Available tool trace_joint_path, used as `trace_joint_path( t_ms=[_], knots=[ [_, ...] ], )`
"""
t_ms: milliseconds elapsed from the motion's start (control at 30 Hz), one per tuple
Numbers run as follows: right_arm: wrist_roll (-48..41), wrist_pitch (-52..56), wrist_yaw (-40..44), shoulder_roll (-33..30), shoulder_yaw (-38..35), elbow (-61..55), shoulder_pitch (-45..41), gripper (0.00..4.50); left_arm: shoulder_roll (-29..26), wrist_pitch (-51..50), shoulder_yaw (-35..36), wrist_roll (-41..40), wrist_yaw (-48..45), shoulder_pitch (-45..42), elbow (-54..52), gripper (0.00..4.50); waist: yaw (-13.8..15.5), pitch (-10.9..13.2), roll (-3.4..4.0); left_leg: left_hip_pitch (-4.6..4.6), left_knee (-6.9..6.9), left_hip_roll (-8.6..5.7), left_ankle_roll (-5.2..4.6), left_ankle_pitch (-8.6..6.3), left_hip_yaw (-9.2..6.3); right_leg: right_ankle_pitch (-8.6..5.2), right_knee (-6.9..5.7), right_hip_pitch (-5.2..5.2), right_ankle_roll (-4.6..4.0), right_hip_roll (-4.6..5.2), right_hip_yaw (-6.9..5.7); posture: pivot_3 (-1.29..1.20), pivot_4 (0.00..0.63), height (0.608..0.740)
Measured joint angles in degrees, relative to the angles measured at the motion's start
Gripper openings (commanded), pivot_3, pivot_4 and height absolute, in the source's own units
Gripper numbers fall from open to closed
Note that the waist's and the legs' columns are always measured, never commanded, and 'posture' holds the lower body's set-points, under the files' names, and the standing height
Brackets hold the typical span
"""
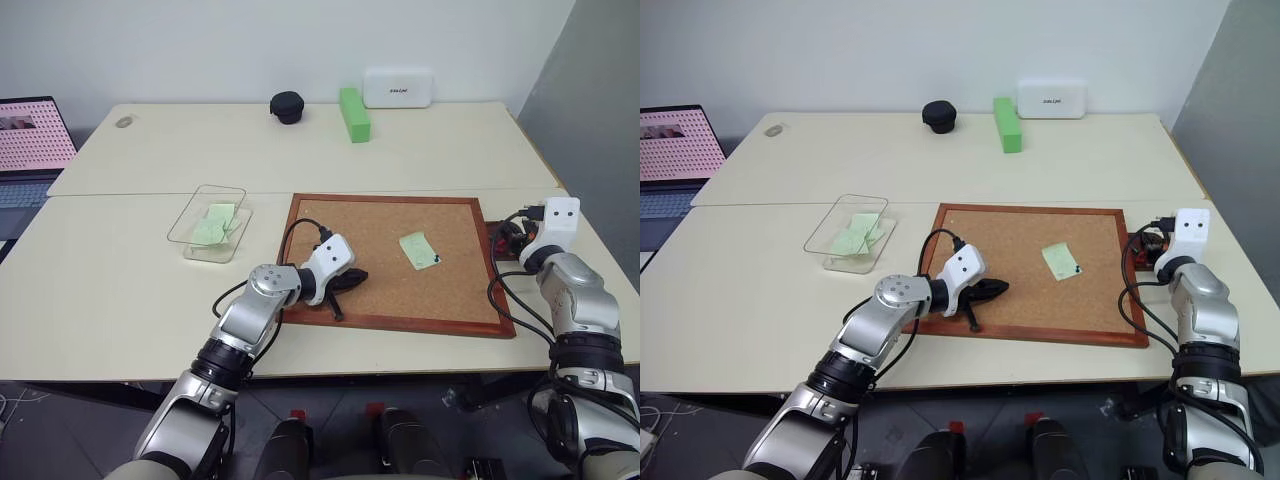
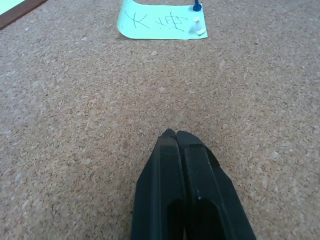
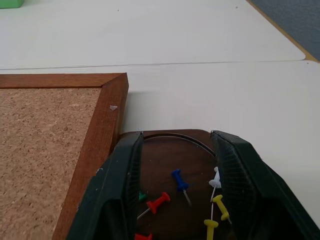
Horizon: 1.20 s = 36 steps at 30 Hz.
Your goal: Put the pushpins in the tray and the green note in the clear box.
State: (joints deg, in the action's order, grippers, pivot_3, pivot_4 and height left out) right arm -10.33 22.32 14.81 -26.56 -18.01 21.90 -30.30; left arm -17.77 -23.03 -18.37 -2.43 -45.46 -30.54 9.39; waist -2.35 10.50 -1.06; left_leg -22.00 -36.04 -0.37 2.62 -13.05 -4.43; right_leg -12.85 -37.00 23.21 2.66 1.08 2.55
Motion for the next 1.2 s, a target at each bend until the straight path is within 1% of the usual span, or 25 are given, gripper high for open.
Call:
trace_joint_path(
  t_ms=[133, 233, 533, 667, 767, 833, 933, 1033, 1200],
  knots=[
    [0.0, -0.19, -0.05, -0.05, 0.02, -1.09, 0.15, 2.28, -0.33, -2.41, 0.42, 0.61, 2.6, 0.66, -1.07, 0.0, -0.62, -0.01, 0.02, 0.05, 0.0, 0.02, 0.0, 0.0, 0.01, 0.0, -0.02, -0.02, 0.0, -0.01, 0.01, 0.0, 0.15, 0.74],
    [-0.01, -0.43, -0.04, 0.0, 0.04, -1.21, 0.15, 2.28, -1.43, -4.03, 0.82, 0.57, 3.48, 2.23, -3.96, 0.0, -1.31, -0.02, 0.04, 0.09, 0.06, 0.06, 0.0, 0.0, 0.01, -0.01, -0.03, -0.02, -0.01, -0.05, 0.02, 0.0, 0.15, 0.74],
    [-0.01, -0.74, 0.19, 0.43, 0.82, -1.17, -0.69, 2.28, -4.34, -7.81, 1.33, 0.28, 3.55, 5.02, -9.44, 0.0, -2.5, -0.03, 0.05, 0.12, 0.13, 0.11, 0.0, 0.0, 0.03, -0.02, -0.04, 0.0, -0.03, -0.1, 0.05, 0.0, 0.15, 0.74],
    [-0.04, -1.32, 2.44, 0.51, 2.18, -1.69, -0.58, 2.28, -4.48, -7.84, 1.5, 0.23, 3.72, 4.9, -9.65, 0.0, -2.51, -0.03, 0.05, 0.13, 0.12, 0.1, 0.0, 0.0, 0.04, -0.02, -0.03, 0.0, -0.03, -0.1, 0.06, 0.0, 0.15, 0.74],
    [-0.46, -2.15, 6.84, 0.56, 5.38, -5.98, 0.76, 2.28, -4.38, -7.84, 1.55, 0.23, 3.71, 4.77, -9.46, 0.0, -2.52, -0.03, 0.05, 0.13, 0.12, 0.12, 0.0, 0.0, 0.03, -0.03, -0.03, 0.0, -0.03, -0.12, 0.04, 0.0, 0.15, 0.74],
    [-2.09, -1.99, 13.01, 0.58, 9.43, -12.68, 4.28, 2.28, -3.92, -7.82, 1.36, 0.23, 3.63, 4.31, -8.83, 0.0, -2.34, -0.06, 0.05, 0.12, 0.13, 0.11, 0.0, 0.0, -0.02, -0.03, -0.01, -0.02, -0.03, -0.12, 0.0, 0.0, 0.15, 0.74],
    [-2.93, -1.72, 17.55, 1.95, 14.65, -16.55, 7.26, 2.28, -3.47, -7.81, 1.23, 0.23, 3.58, 3.65, -7.94, 0.0, -2.19, -0.07, 0.06, 0.11, 0.07, 0.04, 0.0, 0.0, -0.02, -0.02, -0.02, -0.02, -0.02, -0.05, 0.01, 0.0, 0.15, 0.74],
    [-2.33, -1.82, 18.05, 2.58, 17.16, -17.2, 8.54, 2.28, -3.25, -7.48, 0.84, 0.23, 3.45, 2.71, -6.78, 0.0, -1.92, -0.06, 0.05, 0.09, 0.0, 0.01, 0.0, 0.0, 0.02, -0.11, 0.03, -0.03, -0.17, -0.01, 0.05, 0.0, 0.15, 0.74],
    [-2.05, -2.0, 18.05, 3.32, 18.22, -17.13, 9.26, 2.28, -3.19, -6.75, 0.71, 0.22, 3.07, 2.31, -5.94, 0.0, -1.67, -0.06, 0.05, 0.11, 0.01, 0.03, 0.0, 0.0, 0.01, -0.12, 0.0, -0.03, -0.19, -0.02, 0.03, 0.0, 0.15, 0.74]
  ],
)
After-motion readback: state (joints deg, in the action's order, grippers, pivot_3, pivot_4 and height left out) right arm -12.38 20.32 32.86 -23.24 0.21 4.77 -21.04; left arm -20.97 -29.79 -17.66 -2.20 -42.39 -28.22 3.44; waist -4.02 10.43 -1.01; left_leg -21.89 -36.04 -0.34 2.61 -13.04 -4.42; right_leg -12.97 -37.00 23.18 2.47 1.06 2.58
